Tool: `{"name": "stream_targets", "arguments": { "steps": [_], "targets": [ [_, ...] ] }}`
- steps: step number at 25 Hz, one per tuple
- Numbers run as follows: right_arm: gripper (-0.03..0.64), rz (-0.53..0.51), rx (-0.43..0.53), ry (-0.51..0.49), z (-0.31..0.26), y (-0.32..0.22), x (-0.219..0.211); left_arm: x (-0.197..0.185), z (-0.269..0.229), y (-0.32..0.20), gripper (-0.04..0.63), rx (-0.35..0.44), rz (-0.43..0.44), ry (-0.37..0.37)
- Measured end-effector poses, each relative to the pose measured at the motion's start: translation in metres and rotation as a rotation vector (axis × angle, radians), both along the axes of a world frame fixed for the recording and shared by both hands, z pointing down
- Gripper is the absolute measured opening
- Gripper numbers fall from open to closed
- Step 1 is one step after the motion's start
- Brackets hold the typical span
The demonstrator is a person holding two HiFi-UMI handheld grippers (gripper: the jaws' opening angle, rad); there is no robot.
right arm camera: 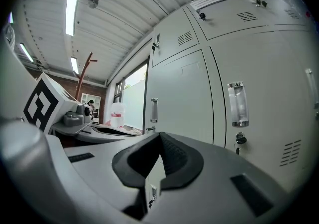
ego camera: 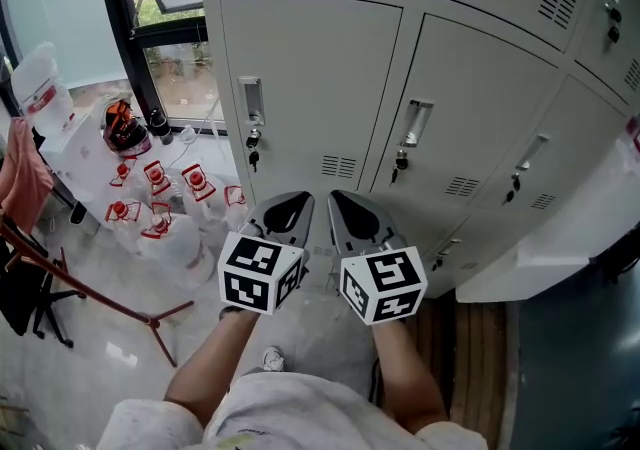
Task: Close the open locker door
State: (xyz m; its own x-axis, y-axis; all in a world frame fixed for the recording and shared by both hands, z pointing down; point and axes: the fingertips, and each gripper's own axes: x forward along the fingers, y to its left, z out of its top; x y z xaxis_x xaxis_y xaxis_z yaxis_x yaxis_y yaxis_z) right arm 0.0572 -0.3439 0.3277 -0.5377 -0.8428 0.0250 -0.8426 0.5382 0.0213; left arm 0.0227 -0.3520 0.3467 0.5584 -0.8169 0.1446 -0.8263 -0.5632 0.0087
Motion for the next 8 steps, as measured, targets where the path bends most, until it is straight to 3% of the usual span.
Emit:
{"name": "stream_targets", "arguments": {
  "steps": [8],
  "targets": [
    [0.005, -0.009, -0.005, 0.006, 0.003, 0.007, 0.011, 0.011, 0.001, 0.007, 0.007, -0.002, -0.006, -0.001]
  ]
}}
